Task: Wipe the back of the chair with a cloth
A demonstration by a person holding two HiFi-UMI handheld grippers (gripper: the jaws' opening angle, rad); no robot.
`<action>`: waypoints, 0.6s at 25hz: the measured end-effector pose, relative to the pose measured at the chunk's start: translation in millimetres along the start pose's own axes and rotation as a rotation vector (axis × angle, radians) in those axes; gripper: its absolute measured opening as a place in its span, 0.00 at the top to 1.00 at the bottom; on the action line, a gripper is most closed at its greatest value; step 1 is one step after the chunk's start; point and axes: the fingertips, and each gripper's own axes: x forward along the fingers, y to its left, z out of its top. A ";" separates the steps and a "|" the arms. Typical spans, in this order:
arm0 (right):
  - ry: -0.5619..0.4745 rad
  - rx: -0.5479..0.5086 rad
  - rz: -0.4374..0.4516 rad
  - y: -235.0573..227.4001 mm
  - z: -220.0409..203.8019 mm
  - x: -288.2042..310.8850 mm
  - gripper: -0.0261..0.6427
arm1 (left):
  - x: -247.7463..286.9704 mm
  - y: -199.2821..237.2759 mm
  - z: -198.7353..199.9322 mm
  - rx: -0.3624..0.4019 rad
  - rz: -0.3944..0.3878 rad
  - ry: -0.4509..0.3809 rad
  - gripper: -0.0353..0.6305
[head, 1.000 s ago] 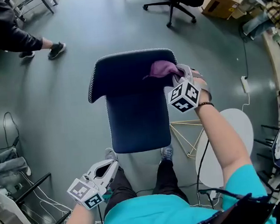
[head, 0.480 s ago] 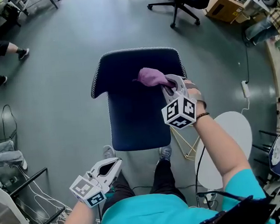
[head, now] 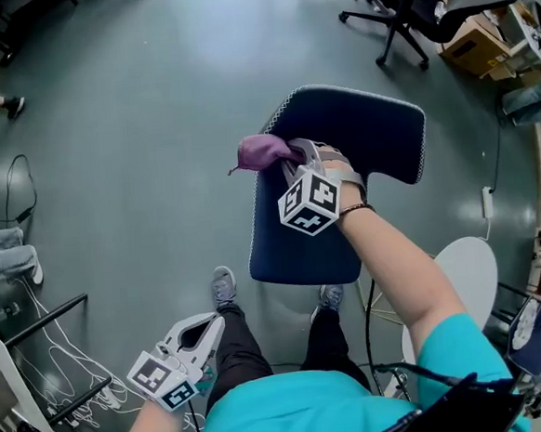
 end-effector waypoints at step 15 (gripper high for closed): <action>0.451 -0.113 -0.281 -89.5 -241.7 -84.3 0.83 | 92.8 -19.4 36.9 0.173 -0.023 0.000 0.95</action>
